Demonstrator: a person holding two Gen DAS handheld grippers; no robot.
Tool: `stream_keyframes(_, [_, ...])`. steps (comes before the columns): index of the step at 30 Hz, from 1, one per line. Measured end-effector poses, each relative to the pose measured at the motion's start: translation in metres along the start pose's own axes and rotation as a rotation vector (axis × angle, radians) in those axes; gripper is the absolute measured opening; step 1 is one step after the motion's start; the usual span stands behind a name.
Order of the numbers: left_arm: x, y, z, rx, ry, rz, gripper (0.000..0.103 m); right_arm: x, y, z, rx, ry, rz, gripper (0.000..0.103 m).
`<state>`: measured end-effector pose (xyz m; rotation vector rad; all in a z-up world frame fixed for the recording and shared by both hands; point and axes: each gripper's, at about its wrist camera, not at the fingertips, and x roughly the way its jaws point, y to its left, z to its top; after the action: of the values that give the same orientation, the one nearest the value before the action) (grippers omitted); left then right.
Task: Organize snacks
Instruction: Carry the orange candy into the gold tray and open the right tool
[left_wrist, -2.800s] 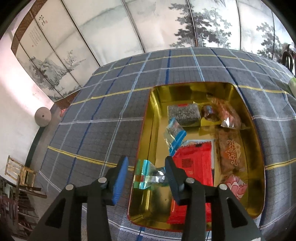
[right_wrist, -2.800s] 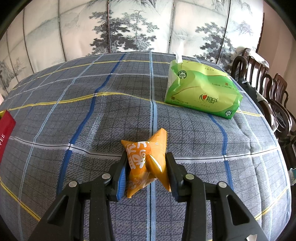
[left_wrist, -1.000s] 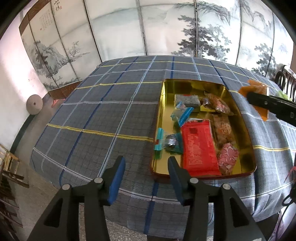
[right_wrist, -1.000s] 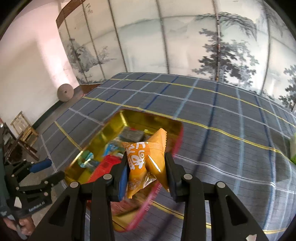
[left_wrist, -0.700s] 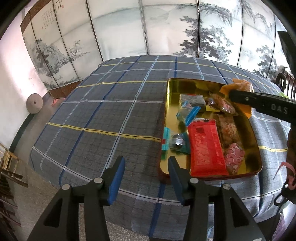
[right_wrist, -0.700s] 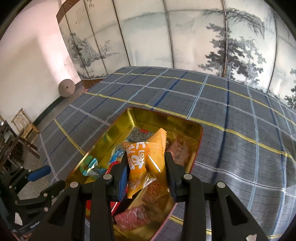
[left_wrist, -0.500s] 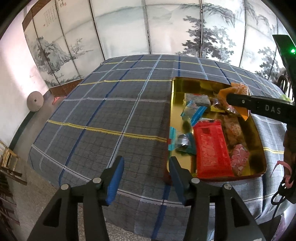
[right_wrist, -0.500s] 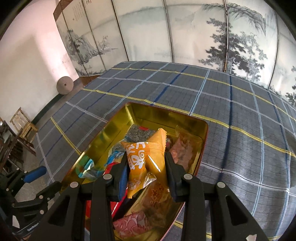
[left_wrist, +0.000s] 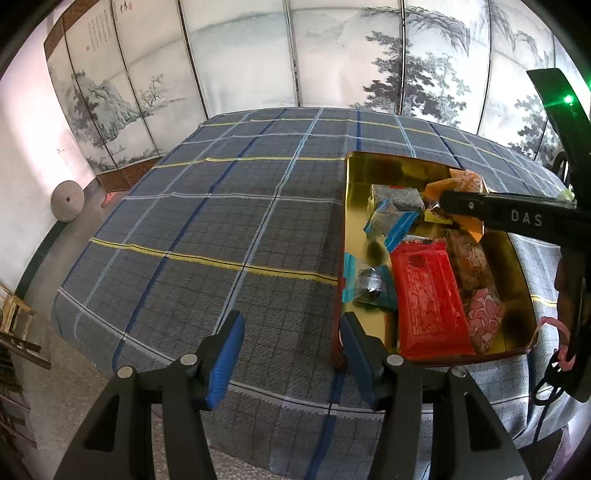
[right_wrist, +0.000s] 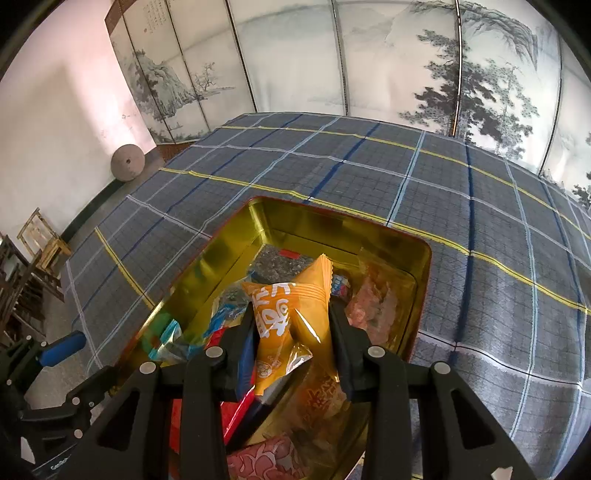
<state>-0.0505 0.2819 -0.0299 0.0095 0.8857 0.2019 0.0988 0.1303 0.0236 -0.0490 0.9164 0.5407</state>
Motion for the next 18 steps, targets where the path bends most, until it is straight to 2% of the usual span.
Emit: stream_keyframes(18, [0.0047, -0.0022, 0.0000, 0.006, -0.008, 0.007, 0.056, 0.0077, 0.0016, 0.0000, 0.011, -0.016, 0.015, 0.039])
